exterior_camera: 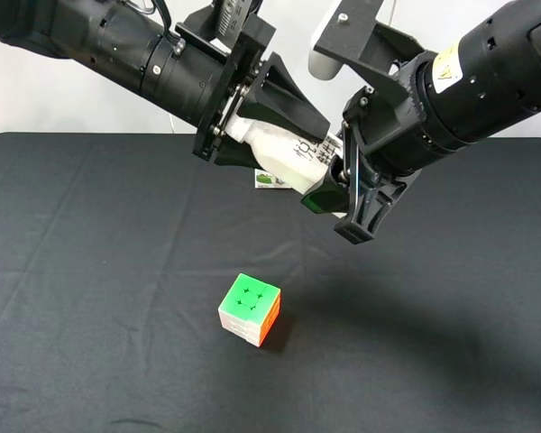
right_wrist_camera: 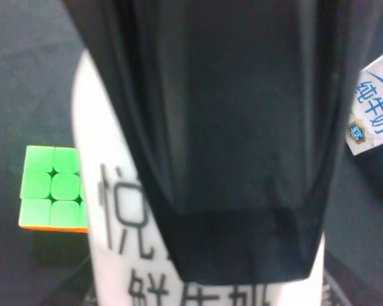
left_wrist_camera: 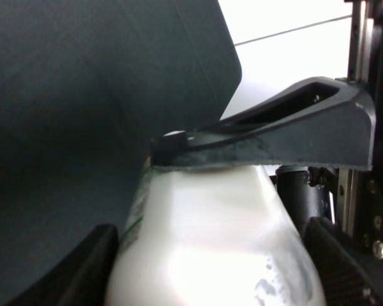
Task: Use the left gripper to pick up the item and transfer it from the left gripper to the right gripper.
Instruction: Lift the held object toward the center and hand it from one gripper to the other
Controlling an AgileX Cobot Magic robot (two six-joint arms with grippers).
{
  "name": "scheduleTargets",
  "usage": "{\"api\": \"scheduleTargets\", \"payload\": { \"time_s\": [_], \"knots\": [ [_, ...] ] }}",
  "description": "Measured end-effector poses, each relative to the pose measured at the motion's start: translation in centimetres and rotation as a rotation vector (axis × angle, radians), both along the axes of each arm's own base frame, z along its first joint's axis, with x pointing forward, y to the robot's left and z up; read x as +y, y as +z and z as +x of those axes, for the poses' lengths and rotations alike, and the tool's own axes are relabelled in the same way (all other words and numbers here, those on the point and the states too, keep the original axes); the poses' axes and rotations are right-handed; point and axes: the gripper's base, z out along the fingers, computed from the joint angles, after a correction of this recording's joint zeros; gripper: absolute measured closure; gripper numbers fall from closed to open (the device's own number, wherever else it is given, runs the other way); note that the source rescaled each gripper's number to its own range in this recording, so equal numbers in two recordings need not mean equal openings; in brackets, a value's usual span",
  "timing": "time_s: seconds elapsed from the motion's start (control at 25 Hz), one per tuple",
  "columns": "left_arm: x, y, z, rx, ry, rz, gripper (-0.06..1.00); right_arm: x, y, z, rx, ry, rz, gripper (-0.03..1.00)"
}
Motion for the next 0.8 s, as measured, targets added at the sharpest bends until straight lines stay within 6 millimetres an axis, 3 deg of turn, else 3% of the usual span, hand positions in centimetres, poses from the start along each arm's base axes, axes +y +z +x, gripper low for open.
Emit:
{"api": "scheduleTargets", "payload": {
  "time_s": [0.8],
  "knots": [
    [0.0, 0.0, 0.0, 0.001, 0.0, 0.0, 0.93, 0.0, 0.0, 0.0, -0.002, 0.002, -0.001, 0.94]
  ]
}}
